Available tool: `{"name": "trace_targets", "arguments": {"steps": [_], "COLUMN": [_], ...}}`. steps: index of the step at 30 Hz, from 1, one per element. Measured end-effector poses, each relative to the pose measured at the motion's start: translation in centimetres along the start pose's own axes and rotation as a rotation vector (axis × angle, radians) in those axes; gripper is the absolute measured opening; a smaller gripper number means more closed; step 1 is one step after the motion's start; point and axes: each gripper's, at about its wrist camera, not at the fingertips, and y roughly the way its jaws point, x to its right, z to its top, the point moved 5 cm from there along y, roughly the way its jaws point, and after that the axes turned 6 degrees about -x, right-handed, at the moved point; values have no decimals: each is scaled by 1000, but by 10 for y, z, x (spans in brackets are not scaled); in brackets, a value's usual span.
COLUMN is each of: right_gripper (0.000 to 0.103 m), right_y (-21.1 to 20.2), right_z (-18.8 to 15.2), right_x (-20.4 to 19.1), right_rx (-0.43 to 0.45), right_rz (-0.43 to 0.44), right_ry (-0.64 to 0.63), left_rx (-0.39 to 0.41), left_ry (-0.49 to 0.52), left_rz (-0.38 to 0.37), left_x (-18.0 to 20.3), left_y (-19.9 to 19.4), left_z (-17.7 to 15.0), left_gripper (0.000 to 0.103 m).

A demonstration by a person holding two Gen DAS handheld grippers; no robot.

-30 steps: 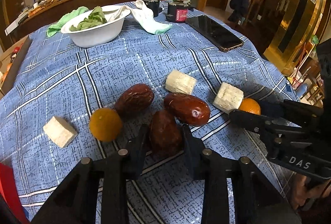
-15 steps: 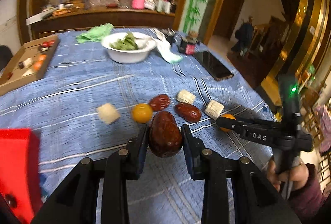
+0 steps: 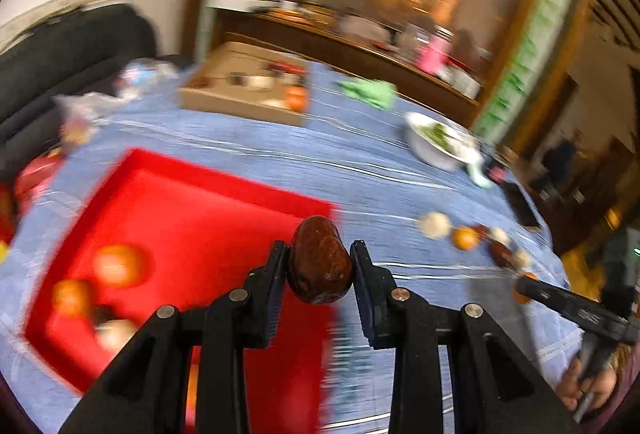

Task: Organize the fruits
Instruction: 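Carry both fruits over the red tray and open both grippers, then move both grippers back toward the remaining items on the tablecloth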

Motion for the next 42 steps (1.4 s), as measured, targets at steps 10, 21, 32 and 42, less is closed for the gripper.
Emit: {"name": "trace_targets", "arguments": {"steps": [10, 21, 32, 42], "right_gripper": [39, 41, 57, 79], "right_y": [71, 138, 115, 50], "right_z": [-7, -45, -45, -22], "right_x": [-157, -236, -238, -186], "right_rx": [-127, -248, -186, 34], "right_rz": [153, 125, 133, 12], "right_ry": [-229, -384, -403, -335], "left_rx": [0, -6, 70, 147], "left_ry": [-102, -161, -233, -138], "left_rz": [170, 123, 53, -31], "left_x": [-93, -121, -117, -55], "left_y": [-15, -17, -50, -76], "left_z": [-17, -23, -14, -3], "left_gripper": [31, 32, 63, 87]}}
